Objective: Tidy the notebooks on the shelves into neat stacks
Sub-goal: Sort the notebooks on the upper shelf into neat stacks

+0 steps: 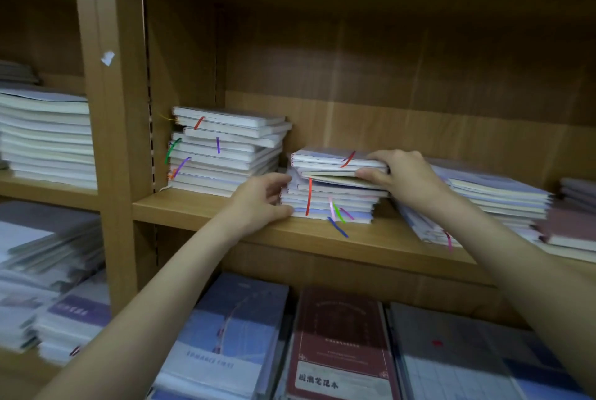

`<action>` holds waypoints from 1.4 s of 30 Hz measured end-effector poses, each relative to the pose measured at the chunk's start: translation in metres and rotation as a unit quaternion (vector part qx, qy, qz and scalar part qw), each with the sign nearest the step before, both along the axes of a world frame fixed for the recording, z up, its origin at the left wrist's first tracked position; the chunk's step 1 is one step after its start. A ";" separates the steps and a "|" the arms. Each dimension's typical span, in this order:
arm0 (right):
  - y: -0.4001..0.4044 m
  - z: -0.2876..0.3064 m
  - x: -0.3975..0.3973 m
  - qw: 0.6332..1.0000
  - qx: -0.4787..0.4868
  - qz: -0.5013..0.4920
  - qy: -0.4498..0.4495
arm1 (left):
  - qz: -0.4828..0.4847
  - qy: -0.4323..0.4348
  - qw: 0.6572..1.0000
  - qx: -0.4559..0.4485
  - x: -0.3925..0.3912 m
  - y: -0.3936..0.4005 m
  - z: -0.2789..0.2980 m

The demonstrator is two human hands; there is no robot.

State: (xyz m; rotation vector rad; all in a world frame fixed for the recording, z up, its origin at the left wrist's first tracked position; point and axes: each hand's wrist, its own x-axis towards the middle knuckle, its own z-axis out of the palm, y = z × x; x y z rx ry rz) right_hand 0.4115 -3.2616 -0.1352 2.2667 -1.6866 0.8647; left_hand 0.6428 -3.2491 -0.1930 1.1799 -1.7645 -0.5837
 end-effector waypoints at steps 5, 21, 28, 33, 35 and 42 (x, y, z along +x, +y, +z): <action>0.005 0.000 0.002 0.998 0.044 -0.011 0.034 | 0.015 -0.005 1.000 0.007 0.001 0.000 0.001; 0.011 -0.039 -0.005 0.979 -0.081 0.079 -0.170 | 0.037 0.108 0.993 -0.042 -0.003 0.003 0.007; 0.013 -0.045 -0.001 0.956 -0.180 0.075 -0.220 | 0.023 0.163 0.983 -0.082 -0.008 0.006 0.008; 0.014 -0.033 -0.004 0.946 -0.224 0.082 -0.219 | 0.046 0.171 0.975 -0.136 -0.010 0.009 0.015; 0.015 -0.029 -0.006 0.946 -0.231 0.095 -0.206 | 0.048 0.149 0.977 -0.146 -0.008 0.011 0.017; 0.028 -0.015 -0.016 0.943 -0.264 0.124 -0.158 | 0.073 0.084 0.977 -0.181 -0.007 0.014 0.018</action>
